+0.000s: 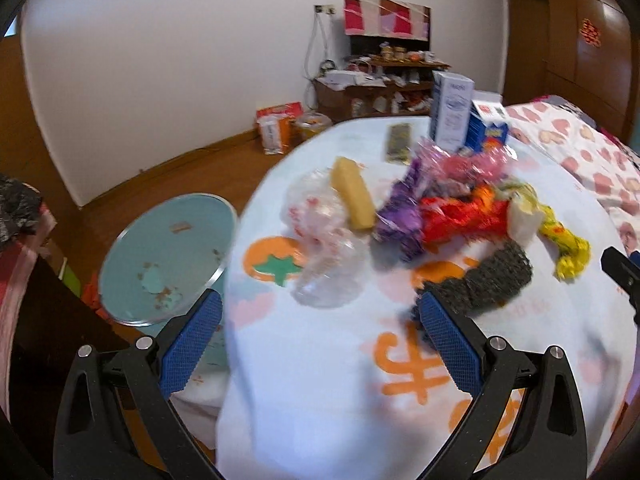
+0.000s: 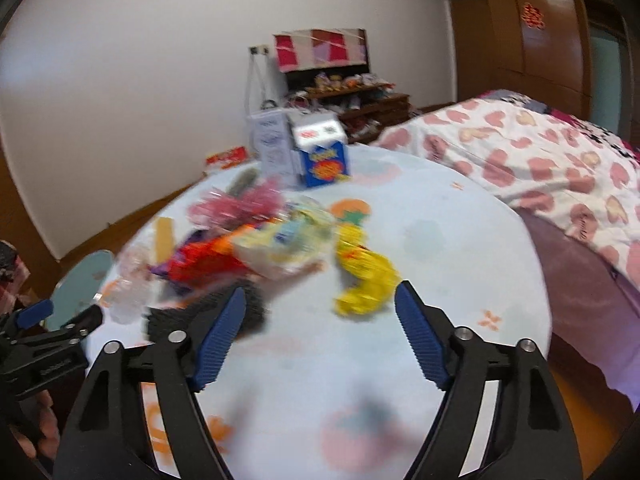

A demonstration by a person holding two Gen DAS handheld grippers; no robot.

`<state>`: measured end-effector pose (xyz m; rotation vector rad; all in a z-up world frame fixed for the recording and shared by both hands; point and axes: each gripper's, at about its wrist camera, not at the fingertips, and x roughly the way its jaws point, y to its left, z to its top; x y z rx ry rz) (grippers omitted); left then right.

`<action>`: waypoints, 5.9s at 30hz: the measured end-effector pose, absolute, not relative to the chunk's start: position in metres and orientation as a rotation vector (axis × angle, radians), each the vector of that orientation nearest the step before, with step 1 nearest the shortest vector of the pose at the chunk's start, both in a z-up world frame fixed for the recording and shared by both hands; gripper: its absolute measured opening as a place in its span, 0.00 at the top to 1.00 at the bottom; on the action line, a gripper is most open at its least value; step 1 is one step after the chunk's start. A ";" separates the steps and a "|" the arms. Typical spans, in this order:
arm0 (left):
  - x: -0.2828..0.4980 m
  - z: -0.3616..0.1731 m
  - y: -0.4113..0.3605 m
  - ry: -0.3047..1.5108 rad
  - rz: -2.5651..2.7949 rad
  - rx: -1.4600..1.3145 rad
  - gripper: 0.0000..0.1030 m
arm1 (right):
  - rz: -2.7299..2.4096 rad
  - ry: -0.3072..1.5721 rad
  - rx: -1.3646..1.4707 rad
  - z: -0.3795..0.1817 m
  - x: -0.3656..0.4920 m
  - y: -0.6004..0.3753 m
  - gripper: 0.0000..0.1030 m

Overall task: Collect trash
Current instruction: 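Grasp the yellow wrapper with the right tool while the left tool grasps the dark rope, then carry the dark rope and yellow wrapper over the blue bin, then open both tools to drop the rope and yellow wrapper into the bin, then move both open tools back toward the remaining trash on the table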

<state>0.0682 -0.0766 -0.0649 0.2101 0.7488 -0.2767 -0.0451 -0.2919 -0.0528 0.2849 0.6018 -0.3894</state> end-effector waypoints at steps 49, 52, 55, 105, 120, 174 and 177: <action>0.054 -0.059 -0.136 0.708 -0.610 0.288 0.84 | -0.389 0.642 0.322 -0.051 -0.038 -0.309 0.73; 0.055 -0.052 -0.121 0.688 -0.551 0.280 0.84 | -0.363 0.637 0.299 -0.046 -0.033 -0.294 0.73; 0.059 -0.048 -0.107 0.686 -0.514 0.254 0.84 | -0.330 0.638 0.280 -0.043 -0.028 -0.278 0.73; 0.171 -0.056 0.109 0.731 0.004 0.045 0.84 | 0.104 0.772 0.126 -0.055 0.140 -0.052 0.73; 0.208 -0.087 0.126 0.800 0.019 0.019 0.84 | 0.152 0.889 0.101 -0.095 0.203 -0.010 0.72; 0.083 -0.048 -0.046 0.719 -0.236 0.127 0.08 | -0.252 0.631 0.222 -0.039 0.012 -0.216 0.29; 0.079 -0.046 -0.047 0.717 -0.244 0.122 0.08 | -0.264 0.626 0.220 -0.038 0.004 -0.218 0.29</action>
